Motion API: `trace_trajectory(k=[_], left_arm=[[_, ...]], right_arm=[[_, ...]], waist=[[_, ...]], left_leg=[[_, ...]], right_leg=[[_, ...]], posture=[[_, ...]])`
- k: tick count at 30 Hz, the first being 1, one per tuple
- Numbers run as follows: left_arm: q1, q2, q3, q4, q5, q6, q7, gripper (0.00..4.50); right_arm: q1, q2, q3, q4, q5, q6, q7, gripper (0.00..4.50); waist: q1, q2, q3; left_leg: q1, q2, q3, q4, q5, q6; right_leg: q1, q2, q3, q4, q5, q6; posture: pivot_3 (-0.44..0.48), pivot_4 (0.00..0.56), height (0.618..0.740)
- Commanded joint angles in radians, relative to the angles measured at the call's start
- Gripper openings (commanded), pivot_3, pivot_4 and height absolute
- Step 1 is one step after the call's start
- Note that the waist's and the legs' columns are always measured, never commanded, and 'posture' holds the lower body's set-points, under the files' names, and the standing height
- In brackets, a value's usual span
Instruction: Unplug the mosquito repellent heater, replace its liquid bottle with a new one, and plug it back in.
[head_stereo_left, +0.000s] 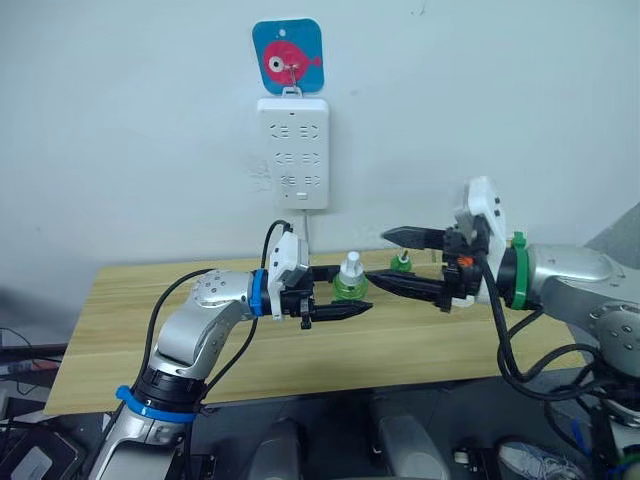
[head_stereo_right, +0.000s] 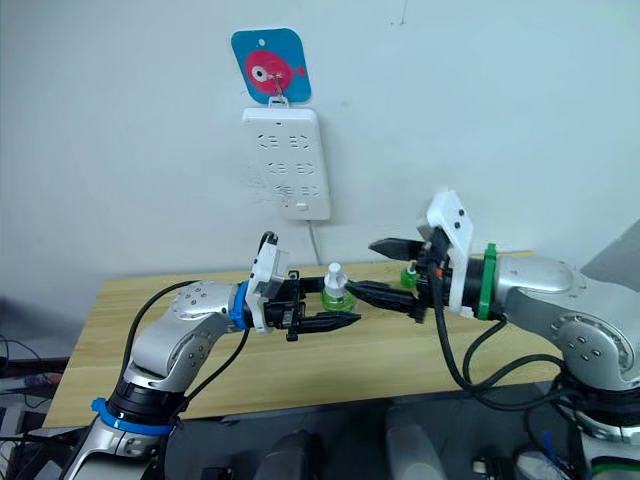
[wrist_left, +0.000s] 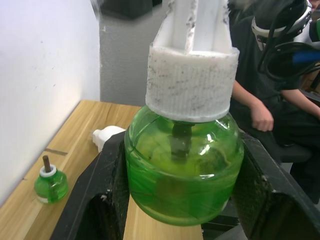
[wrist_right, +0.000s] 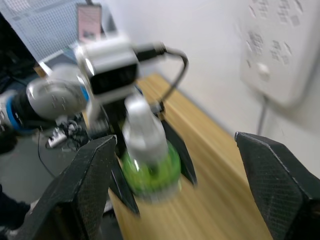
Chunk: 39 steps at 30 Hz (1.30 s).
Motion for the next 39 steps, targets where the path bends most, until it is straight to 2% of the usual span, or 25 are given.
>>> trace_trajectory(k=[1, 4, 7, 13, 16, 22, 28, 33, 36, 39], left_arm=[[0.000, 0.002, -0.003, -0.030, -0.009, -0.014, -0.009, 2.32], [0.000, 0.001, -0.005, -0.032, -0.007, -0.015, -0.008, 2.32], [0.003, 0.002, -0.004, -0.034, -0.006, -0.015, -0.006, 2.32], [0.009, 0.005, -0.002, -0.037, -0.005, -0.015, -0.003, 2.32], [0.009, 0.005, -0.003, -0.035, -0.002, -0.014, -0.001, 2.32], [0.069, 0.066, -0.002, 0.033, 0.075, -0.071, -0.012, 2.32], [0.181, 0.157, 0.026, 0.095, 0.121, -0.113, -0.017, 2.32], [0.266, 0.204, 0.045, 0.028, 0.109, -0.104, -0.020, 2.32], [0.296, 0.219, 0.062, -0.022, 0.092, -0.077, -0.009, 2.32], [0.318, 0.231, 0.081, -0.069, 0.078, -0.049, 0.004, 2.32]], right_arm=[[-0.033, 0.031, 0.034, -0.014, 0.011, 0.001, -0.046, 3.97], [-0.048, 0.050, 0.060, -0.003, 0.016, -0.001, -0.049, 3.97], [-0.048, 0.051, 0.071, 0.000, 0.027, 0.002, -0.043, 3.37], [-0.041, 0.043, 0.072, -0.007, 0.046, 0.001, -0.031, 1.20], [-0.039, 0.037, 0.062, -0.012, 0.067, 0.000, -0.023, 0.26], [-0.059, 0.019, -0.031, 0.010, 0.057, -0.063, -0.057, 0.26], [0.138, 0.014, 0.069, 0.039, -0.263, -0.263, -0.087, 0.26], [0.350, 0.105, 0.214, 0.283, -0.621, -0.613, -0.132, 0.26], [0.389, 0.188, 0.220, 0.466, -0.726, -0.763, -0.166, 0.26], [0.373, 0.277, 0.188, 0.668, -0.759, -0.860, -0.171, 0.26]], waist=[[0.002, 0.000, 0.000], [0.002, 0.000, 0.000], [0.002, 0.000, 0.000], [0.002, 0.000, 0.000], [0.002, 0.000, 0.000], [0.001, 0.001, -0.001], [0.003, 0.000, -0.002], [0.008, 0.000, -0.001], [0.013, 0.000, 0.002], [0.018, 0.000, 0.005]], left_leg=[[0.000, 0.000, 0.000, 0.000, 0.000, 0.000], [0.000, -0.001, 0.000, 0.000, 0.000, 0.000], [0.000, -0.001, 0.000, 0.000, 0.000, 0.000], [0.000, 0.000, 0.000, 0.000, 0.000, 0.000], [0.000, 0.000, 0.000, 0.000, 0.000, 0.000], [0.000, 0.000, 0.000, 0.000, 0.000, 0.000], [0.000, 0.001, -0.001, -0.001, 0.000, 0.000], [0.000, 0.001, 0.001, -0.001, 0.000, 0.000], [0.001, 0.001, 0.003, -0.001, 0.000, 0.000], [0.002, 0.002, 0.003, -0.001, 0.000, 0.000]], right_leg=[[0.000, -0.001, 0.000, 0.000, 0.000, 0.000], [0.000, -0.002, 0.000, 0.000, 0.000, 0.000], [0.000, -0.002, 0.000, 0.000, 0.000, 0.000], [0.000, -0.001, 0.000, 0.000, 0.000, 0.000], [0.000, -0.001, 0.000, 0.000, 0.000, 0.000], [0.000, -0.001, 0.000, 0.000, 0.000, 0.000], [-0.001, -0.001, -0.001, -0.001, 0.000, 0.000], [-0.001, -0.003, 0.001, -0.001, 0.000, 0.000], [-0.001, -0.003, 0.002, -0.001, 0.000, 0.000], [-0.001, -0.003, 0.002, -0.001, 0.000, 0.000]], posture=[[-0.186, 0.169, 0.740], [-0.181, 0.170, 0.740], [-0.174, 0.170, 0.740], [-0.174, 0.170, 0.740], [-0.173, 0.167, 0.740], [-0.171, 0.175, 0.740], [-0.155, 0.198, 0.740], [-0.134, 0.216, 0.740], [-0.102, 0.234, 0.740], [-0.085, 0.249, 0.740]])
